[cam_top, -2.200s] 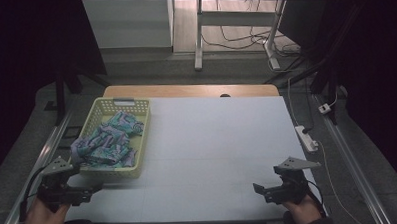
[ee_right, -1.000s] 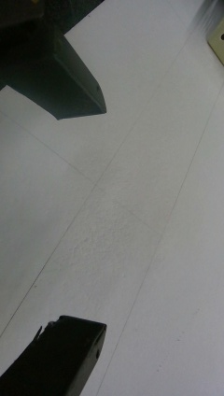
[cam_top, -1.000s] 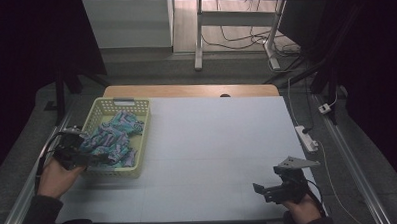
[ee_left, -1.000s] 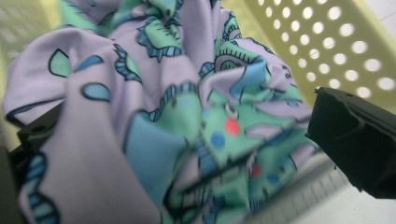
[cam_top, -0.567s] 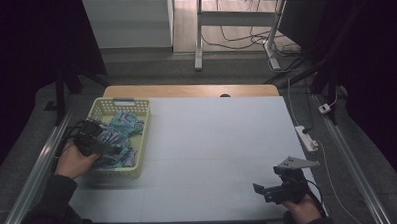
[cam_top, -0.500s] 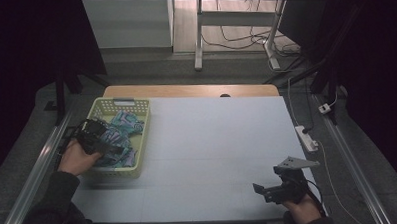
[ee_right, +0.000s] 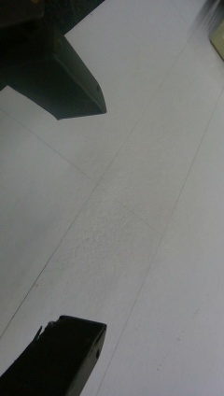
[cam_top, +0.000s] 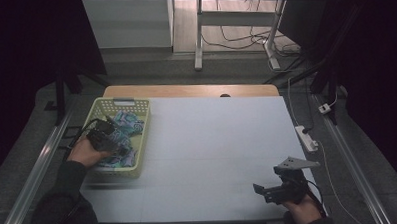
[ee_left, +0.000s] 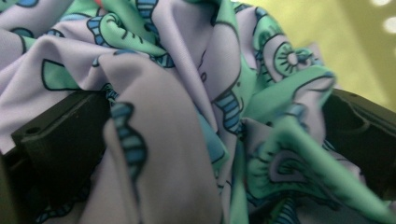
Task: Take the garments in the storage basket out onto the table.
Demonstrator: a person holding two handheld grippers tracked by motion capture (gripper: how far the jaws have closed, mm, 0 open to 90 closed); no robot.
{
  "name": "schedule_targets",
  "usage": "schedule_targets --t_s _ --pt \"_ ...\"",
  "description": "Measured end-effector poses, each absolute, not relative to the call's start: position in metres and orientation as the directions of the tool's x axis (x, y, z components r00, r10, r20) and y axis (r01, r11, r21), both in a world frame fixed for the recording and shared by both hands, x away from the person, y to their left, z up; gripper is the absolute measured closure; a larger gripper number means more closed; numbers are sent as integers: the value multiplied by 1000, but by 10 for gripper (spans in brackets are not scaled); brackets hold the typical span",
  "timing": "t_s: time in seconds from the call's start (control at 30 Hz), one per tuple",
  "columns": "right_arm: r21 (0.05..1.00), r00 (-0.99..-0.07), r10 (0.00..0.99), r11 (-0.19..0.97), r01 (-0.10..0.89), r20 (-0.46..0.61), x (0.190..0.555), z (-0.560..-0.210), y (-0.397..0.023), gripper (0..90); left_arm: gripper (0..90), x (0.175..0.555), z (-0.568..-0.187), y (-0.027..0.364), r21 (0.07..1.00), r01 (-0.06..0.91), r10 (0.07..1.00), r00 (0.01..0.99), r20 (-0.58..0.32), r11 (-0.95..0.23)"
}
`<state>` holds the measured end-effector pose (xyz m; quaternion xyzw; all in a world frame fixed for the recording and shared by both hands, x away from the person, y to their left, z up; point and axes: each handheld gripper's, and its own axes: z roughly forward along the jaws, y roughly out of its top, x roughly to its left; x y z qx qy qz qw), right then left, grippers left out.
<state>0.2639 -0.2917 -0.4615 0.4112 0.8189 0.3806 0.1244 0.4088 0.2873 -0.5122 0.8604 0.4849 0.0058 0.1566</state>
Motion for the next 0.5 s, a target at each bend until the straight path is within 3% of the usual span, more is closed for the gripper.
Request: schedule_targets --t_s 0.13,0.17,0.3,0.4,0.5 --pt "726 -628 770 371 579 107 263 -462 -292 0 63 407 -512 283 247 819 835 546 -62 -517" --pt "726 -632 768 375 576 104 263 -462 -292 0 235 406 -511 280 238 814 834 551 -31 -529" --pt "724 -630 770 378 576 99 262 -462 -292 0 514 405 -508 279 227 824 845 535 -11 -519" --pt "723 -630 771 379 578 99 262 -462 -292 0 637 405 -505 278 216 835 856 517 8 -506" --pt "724 -628 772 376 578 100 262 -462 -292 0 680 406 -503 279 211 858 877 481 -5 -469"
